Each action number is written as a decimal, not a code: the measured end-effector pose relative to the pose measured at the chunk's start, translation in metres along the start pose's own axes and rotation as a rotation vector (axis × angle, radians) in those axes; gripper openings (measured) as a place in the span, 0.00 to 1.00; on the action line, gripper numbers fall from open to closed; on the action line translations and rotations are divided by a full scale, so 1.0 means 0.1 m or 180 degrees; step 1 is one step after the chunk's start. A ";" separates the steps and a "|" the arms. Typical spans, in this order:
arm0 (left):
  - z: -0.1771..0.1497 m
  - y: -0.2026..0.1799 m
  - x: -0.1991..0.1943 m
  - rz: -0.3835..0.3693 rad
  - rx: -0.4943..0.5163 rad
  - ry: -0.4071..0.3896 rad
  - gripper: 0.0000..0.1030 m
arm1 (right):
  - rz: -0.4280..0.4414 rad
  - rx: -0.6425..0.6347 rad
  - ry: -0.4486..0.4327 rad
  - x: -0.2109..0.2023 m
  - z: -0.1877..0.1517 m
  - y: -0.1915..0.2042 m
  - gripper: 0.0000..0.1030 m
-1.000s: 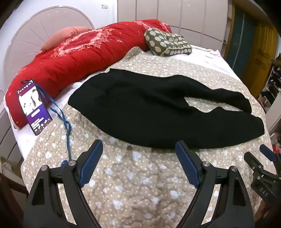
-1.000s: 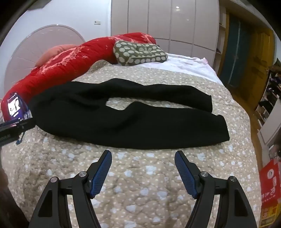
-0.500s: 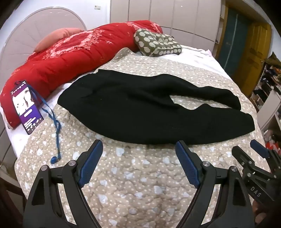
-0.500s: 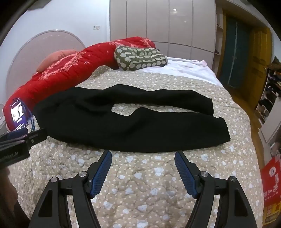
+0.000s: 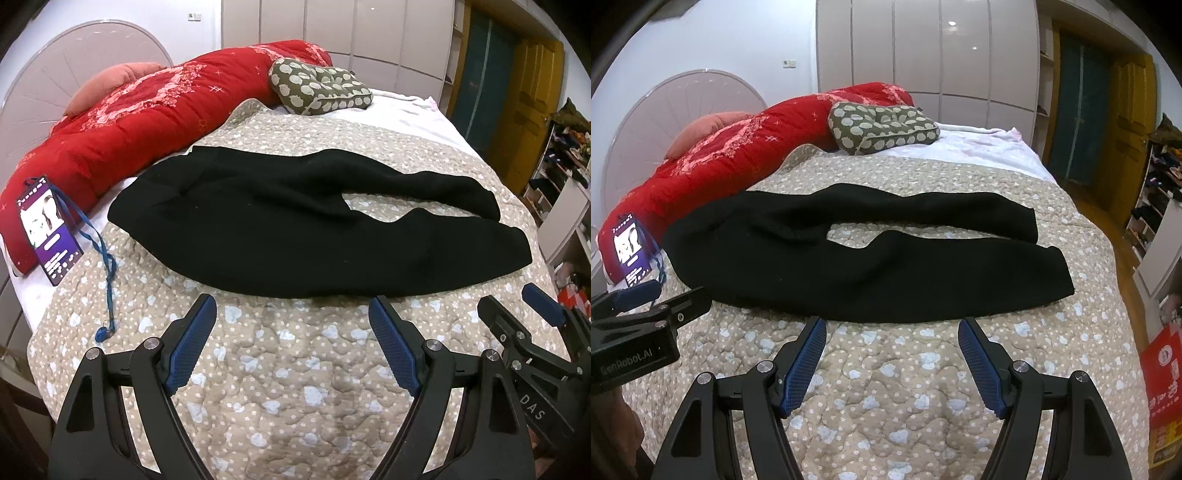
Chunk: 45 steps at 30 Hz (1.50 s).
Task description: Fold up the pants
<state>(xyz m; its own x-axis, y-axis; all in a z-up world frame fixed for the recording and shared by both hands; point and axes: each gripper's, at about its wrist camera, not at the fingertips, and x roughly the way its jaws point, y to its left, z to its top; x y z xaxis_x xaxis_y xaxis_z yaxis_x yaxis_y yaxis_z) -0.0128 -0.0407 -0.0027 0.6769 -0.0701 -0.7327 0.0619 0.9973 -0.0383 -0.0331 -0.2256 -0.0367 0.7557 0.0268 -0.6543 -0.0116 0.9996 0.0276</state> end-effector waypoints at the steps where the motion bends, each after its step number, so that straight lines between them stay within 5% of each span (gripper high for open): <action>1: 0.00 -0.01 0.01 0.0006 0.0012 0.0008 0.82 | 0.0008 0.0027 0.0007 0.00 0.00 -0.01 0.70; 45: -0.03 0.12 0.25 -0.0030 -0.0116 0.0182 0.82 | 0.0126 0.0130 0.0234 0.18 -0.04 -0.04 0.70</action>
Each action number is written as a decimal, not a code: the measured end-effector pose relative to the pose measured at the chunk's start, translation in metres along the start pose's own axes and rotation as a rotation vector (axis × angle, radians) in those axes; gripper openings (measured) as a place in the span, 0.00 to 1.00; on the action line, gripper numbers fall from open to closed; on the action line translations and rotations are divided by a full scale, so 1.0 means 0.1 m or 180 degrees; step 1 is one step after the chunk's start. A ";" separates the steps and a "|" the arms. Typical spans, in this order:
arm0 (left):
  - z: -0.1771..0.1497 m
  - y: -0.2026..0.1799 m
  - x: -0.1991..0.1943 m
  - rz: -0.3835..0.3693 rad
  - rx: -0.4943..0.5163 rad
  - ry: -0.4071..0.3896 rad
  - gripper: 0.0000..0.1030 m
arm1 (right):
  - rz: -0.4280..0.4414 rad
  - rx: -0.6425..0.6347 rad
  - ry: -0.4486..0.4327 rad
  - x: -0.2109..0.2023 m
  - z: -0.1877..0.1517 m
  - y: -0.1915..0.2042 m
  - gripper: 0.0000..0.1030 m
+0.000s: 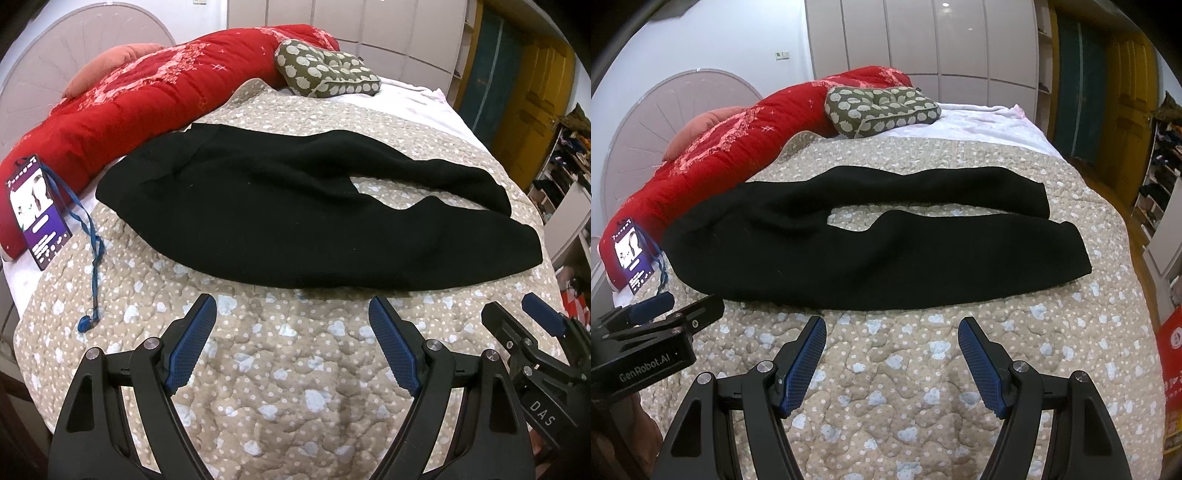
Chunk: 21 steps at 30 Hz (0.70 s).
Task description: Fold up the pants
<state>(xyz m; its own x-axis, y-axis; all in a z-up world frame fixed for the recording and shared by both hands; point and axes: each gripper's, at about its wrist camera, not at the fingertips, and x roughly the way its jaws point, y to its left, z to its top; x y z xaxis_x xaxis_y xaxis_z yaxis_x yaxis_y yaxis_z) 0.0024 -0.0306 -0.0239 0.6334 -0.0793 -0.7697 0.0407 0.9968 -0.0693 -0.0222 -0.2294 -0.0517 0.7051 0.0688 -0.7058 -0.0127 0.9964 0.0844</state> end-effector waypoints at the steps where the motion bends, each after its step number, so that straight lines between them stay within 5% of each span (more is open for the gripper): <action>1: 0.00 0.01 0.01 -0.0001 -0.0016 0.0015 0.82 | 0.0001 0.0000 0.0010 0.01 0.00 0.00 0.70; 21: 0.00 0.08 0.09 0.0007 -0.0072 0.0078 0.82 | -0.0070 0.0023 0.0074 0.15 0.00 -0.01 0.70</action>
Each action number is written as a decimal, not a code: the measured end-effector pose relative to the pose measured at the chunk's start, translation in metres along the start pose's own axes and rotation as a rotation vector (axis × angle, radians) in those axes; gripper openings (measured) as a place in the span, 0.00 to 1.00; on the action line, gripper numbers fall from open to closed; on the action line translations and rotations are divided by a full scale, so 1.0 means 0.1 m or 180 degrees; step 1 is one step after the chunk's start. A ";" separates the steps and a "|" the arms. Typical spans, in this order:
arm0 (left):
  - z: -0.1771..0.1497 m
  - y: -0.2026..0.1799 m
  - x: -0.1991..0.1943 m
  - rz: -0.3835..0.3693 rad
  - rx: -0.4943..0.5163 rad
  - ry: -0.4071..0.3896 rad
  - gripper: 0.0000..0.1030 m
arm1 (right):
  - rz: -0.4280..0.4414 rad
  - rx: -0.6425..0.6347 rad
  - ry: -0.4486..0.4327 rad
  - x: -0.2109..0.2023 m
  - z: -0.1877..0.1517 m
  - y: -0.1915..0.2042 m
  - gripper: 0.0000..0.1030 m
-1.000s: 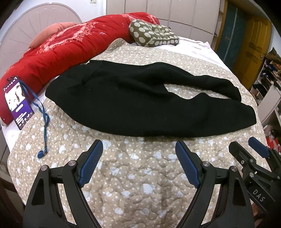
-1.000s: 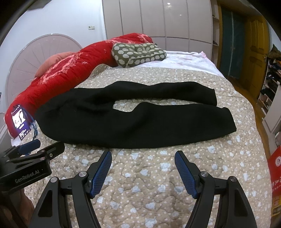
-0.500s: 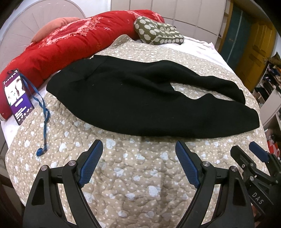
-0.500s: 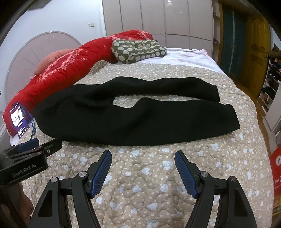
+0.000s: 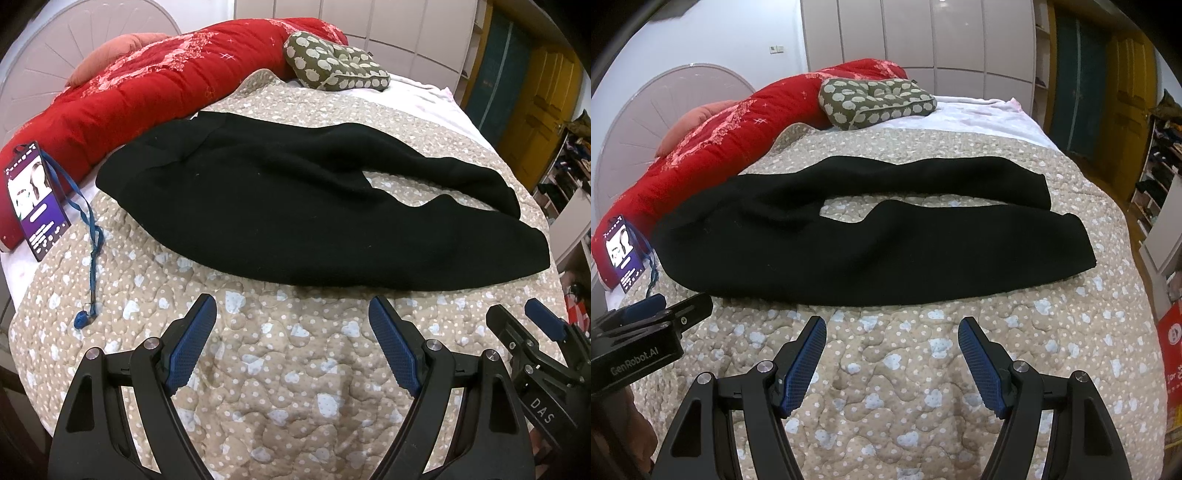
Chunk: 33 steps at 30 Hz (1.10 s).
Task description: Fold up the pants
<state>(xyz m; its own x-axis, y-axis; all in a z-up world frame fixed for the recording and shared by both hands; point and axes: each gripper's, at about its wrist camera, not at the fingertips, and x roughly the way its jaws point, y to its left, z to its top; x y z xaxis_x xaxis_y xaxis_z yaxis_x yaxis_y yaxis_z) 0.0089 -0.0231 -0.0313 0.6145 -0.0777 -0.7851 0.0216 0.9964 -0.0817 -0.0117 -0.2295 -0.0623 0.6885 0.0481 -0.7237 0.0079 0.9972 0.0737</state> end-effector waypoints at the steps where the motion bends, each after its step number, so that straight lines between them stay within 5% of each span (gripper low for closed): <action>1: 0.00 0.00 0.00 -0.0003 0.0002 -0.0001 0.82 | -0.0009 -0.0001 0.0002 0.01 0.00 0.00 0.70; 23: 0.08 0.21 0.10 0.0007 -0.0194 0.0100 0.82 | -0.0056 0.0045 0.0110 0.13 -0.01 -0.08 0.70; 33: 0.21 0.77 0.16 0.0068 -0.0638 0.0111 0.82 | -0.0063 0.0181 0.0059 0.12 -0.02 -0.39 0.70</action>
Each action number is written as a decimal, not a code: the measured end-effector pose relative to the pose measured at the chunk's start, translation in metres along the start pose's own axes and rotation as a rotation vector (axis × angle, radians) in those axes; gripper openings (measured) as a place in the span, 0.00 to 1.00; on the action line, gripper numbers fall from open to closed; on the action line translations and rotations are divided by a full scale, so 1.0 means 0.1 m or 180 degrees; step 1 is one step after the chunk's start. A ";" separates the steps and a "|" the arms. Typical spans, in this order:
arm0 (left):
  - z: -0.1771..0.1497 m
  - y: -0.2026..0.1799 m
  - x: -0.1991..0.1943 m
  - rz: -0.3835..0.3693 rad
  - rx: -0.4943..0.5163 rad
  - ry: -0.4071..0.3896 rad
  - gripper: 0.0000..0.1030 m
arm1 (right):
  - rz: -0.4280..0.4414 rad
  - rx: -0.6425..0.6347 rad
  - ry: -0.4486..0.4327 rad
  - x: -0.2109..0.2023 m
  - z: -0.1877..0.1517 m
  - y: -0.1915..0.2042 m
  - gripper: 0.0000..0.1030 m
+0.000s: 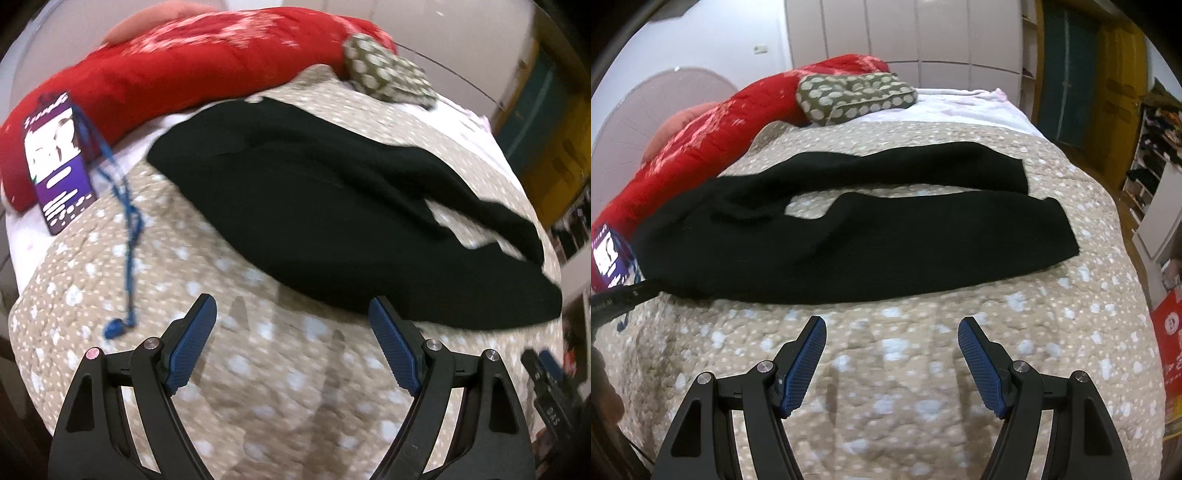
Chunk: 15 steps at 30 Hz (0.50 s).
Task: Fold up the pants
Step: 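Lower the left gripper onto the black pants leg and grasp it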
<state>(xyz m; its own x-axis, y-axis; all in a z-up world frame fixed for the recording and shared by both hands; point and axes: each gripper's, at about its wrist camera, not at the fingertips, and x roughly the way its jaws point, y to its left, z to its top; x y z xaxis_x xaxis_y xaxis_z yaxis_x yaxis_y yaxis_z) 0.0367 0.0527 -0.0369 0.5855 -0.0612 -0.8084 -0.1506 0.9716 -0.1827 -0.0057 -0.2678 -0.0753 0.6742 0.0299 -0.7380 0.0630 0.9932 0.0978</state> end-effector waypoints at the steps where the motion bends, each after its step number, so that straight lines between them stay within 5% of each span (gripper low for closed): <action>1: 0.06 0.10 0.02 -0.0031 -0.0114 0.0022 0.82 | 0.0024 0.0048 0.0015 0.01 0.00 -0.06 0.70; 8: 0.33 0.74 0.24 -0.0170 -0.1052 0.0093 0.82 | 0.0292 0.0768 0.0073 0.13 0.05 -0.71 0.70; 15: 0.60 0.65 0.57 -0.0240 -0.1035 0.0173 0.82 | 0.0684 0.1393 -0.0042 0.40 0.19 -1.04 0.68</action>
<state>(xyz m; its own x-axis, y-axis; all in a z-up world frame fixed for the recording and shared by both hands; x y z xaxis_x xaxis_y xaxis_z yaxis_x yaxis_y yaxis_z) 0.1080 0.1261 -0.0615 0.5627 -0.1507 -0.8128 -0.3599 0.8405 -0.4050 0.0285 -0.3719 -0.1026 0.7149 0.2249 -0.6621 0.2231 0.8240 0.5208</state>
